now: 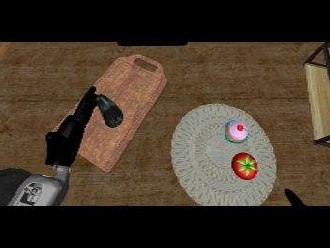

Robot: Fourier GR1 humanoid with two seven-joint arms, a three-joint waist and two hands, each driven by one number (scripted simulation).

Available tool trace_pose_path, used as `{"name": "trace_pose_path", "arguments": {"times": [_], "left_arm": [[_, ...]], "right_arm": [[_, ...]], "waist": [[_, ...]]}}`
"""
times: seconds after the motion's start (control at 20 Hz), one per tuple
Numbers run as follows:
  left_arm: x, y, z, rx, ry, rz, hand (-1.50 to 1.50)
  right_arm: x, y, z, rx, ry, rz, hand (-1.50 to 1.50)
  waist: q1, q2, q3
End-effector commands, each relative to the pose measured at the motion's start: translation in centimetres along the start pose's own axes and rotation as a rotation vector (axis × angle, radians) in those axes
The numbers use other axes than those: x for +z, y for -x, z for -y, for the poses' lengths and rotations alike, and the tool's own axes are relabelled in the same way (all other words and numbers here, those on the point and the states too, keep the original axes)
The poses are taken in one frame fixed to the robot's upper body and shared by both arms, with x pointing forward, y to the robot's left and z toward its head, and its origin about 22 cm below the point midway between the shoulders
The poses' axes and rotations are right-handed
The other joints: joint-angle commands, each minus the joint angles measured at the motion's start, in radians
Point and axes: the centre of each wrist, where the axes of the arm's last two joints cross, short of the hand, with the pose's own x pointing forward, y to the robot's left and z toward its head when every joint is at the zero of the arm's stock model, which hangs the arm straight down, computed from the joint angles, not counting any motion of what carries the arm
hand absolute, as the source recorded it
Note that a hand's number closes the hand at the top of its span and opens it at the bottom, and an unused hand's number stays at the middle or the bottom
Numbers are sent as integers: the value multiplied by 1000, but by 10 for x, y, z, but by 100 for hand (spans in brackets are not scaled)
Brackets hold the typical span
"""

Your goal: Pick the tomato from the placemat and place it in the tiered shelf

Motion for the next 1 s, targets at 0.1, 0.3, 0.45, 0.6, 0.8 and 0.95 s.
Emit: {"name": "trace_pose_path", "arguments": {"times": [0.1,0.3,0.45,0.6,0.8,0.95], "left_arm": [[4,2,4,6,8,9,0],[-4,4,6,-14,28,13,0],[-13,-4,17,-17,32,16,0],[-4,-6,0,-15,49,24,0],[-17,-16,16,-5,44,28,0],[-15,-19,18,-16,54,28,0]], "right_arm": [[15,-39,24,149,-128,-53,-150],[9,-60,31,273,-212,-113,-150],[4,-66,33,430,-329,-151,-150],[9,-77,35,574,-390,-205,-150],[8,-112,30,673,-382,-267,-150],[8,-132,17,695,-390,-285,-150]], "waist": [[25,6,-3],[32,14,-6],[44,20,-7],[63,13,-6],[57,16,-5],[58,10,-4]]}}
